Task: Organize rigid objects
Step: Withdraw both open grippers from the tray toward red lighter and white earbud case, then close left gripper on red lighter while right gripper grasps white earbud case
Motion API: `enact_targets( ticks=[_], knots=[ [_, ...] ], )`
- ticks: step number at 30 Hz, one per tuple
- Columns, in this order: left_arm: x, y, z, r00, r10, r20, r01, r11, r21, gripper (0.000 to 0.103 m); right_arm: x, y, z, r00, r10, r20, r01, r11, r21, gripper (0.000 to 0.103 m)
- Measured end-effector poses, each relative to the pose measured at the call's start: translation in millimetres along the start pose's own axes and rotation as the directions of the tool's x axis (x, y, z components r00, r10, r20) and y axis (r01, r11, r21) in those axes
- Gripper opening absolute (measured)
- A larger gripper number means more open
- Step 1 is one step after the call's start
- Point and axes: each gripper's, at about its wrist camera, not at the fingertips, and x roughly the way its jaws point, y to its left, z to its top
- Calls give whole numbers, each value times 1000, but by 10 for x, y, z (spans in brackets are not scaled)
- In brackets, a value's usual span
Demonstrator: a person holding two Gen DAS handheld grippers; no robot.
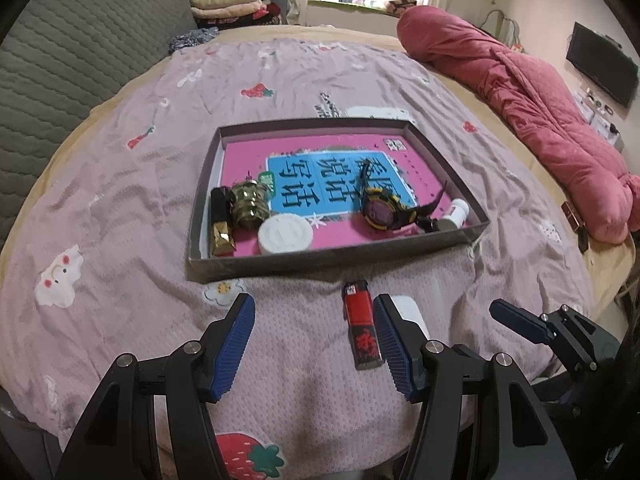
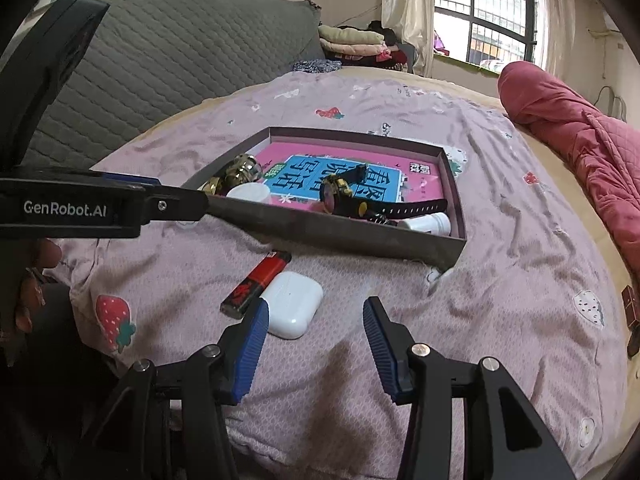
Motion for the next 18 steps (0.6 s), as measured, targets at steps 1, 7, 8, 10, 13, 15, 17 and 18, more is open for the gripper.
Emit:
enact_targets(
  ticks=[1,7,8,10,13,15,17,18],
  knots=[
    [26,-10,-21,1000,-3,-7,3,1000,3,63,13,9,-8,1000,4,-6,-4,1000,-1,49],
    [299,-80,-157,997,-11,-76,12,1000,18,63,185,83,-60,998,26,-61,-27,1000,-9,49],
    [335,-94,-165,996,-14,-83,16,1000,21,63,213,98,-69,997,23,-68,-24,1000,-13,49],
    [421,-113,-166,995,-15,-98,17,1000,21,63,279,124,-86,996,20,-85,-21,1000,-20,49],
    [515,-123,-156,993,-35,-116,36,999,10,63,340,161,-103,996,22,-91,-25,999,-29,49],
    [577,-131,-142,991,-38,-125,39,999,8,63,385,190,-114,995,24,-100,-27,999,-35,49],
    [645,-126,-123,990,-42,-135,42,999,1,63,429,220,-122,994,20,-106,-24,999,-45,49],
    [674,-121,-116,989,-44,-140,44,999,-3,63,447,234,-122,994,16,-106,-21,999,-50,49]
  ],
)
